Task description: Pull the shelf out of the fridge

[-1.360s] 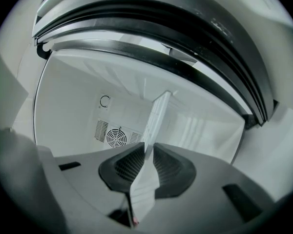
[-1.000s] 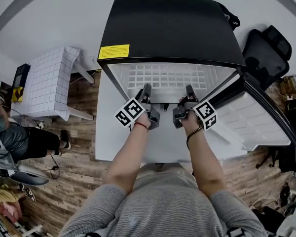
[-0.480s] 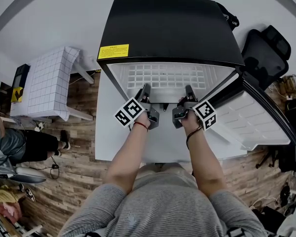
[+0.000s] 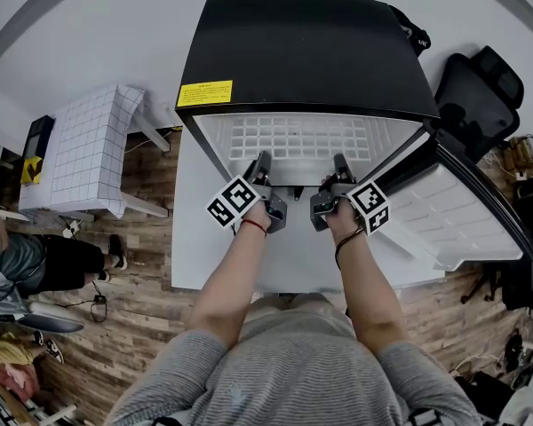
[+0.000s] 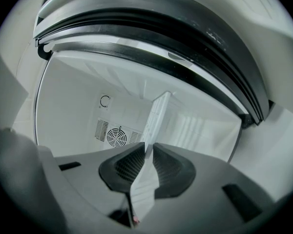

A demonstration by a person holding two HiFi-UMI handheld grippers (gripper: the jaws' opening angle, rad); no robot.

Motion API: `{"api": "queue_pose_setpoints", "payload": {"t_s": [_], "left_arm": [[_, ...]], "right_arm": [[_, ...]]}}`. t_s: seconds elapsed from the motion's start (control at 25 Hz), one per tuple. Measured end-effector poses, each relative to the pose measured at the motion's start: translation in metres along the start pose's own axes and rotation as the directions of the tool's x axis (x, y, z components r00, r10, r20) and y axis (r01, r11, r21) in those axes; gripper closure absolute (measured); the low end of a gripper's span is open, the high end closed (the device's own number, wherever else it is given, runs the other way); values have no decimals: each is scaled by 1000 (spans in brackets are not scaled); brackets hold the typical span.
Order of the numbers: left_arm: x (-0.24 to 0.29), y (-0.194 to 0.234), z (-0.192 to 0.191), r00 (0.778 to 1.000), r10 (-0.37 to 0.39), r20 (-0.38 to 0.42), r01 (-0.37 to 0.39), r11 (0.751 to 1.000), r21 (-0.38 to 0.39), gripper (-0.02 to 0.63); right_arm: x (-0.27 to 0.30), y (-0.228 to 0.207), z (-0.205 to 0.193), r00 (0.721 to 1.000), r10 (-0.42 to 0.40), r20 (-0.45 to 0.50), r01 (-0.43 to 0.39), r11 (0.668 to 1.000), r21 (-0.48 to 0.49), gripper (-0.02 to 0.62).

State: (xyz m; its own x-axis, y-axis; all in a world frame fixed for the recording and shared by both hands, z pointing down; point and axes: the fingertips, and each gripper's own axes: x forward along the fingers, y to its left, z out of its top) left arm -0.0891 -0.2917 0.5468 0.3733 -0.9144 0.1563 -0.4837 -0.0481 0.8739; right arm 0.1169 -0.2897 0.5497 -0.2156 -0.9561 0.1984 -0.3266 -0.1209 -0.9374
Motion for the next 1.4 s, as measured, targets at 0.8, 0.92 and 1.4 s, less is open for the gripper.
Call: {"api": "queue_pose_setpoints", "payload": {"t_s": [0.8,0.92,1.4], "left_arm": [[-5,0,-3,1000,-7,-8,7,1000,-4,514],[-7,-1,-4,1000,-11,-10,11,1000,-5,514],[-11,-1,-5,1000,-14,-8,14,1000,-17,517]], "right_arm": [[-6,-2,-2,1000,-5,6,5,1000,13,537],[-8,-2,-2,1000,-3,9,3,1000,14,537],[-12,-2,-3,1000,-5,9,5,1000,15,537]]}}
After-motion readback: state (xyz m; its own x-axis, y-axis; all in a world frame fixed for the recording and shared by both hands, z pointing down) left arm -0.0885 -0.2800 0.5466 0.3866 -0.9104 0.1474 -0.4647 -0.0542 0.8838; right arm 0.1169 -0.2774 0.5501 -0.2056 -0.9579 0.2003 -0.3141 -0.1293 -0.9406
